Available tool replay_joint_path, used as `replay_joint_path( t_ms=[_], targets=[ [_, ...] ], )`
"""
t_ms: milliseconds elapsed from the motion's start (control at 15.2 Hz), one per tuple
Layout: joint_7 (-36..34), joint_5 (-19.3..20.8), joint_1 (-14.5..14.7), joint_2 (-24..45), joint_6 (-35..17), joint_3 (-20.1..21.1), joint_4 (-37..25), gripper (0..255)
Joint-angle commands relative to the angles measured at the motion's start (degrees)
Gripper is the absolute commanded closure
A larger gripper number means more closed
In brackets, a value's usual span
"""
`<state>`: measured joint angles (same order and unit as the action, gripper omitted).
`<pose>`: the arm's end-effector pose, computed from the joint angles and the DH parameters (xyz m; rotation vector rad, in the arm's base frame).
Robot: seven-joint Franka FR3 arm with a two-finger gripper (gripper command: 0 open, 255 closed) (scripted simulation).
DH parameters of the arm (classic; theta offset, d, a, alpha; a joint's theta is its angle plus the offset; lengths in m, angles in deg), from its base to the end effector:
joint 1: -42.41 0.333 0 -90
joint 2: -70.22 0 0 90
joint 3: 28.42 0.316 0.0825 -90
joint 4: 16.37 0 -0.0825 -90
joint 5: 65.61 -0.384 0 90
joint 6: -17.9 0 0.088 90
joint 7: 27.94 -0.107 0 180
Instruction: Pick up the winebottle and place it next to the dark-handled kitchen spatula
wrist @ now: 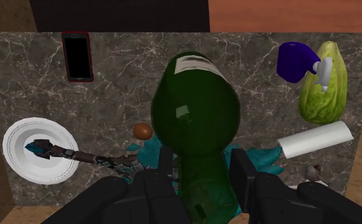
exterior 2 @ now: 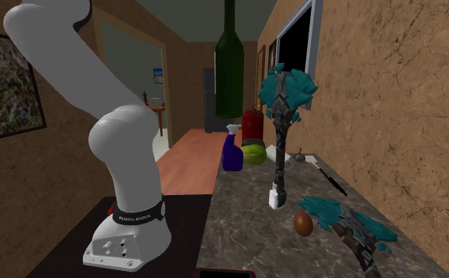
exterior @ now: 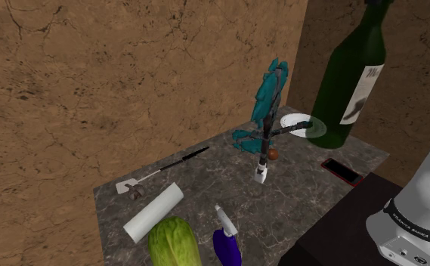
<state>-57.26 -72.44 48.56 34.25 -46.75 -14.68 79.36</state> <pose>0.2375 0.1590 0.7931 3.1261 -0.2338 0.1183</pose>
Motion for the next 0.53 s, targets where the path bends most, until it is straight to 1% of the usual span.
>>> replay_joint_path(
  t_ms=[0, 462],
  targets=[
    [-0.2, 0.1, -0.1, 1.2, 1.5, 0.1, -2.6, 255],
    [-1.1, 0.7, -0.7, 6.5, 7.3, 0.7, -13.8, 255]
  ],
)
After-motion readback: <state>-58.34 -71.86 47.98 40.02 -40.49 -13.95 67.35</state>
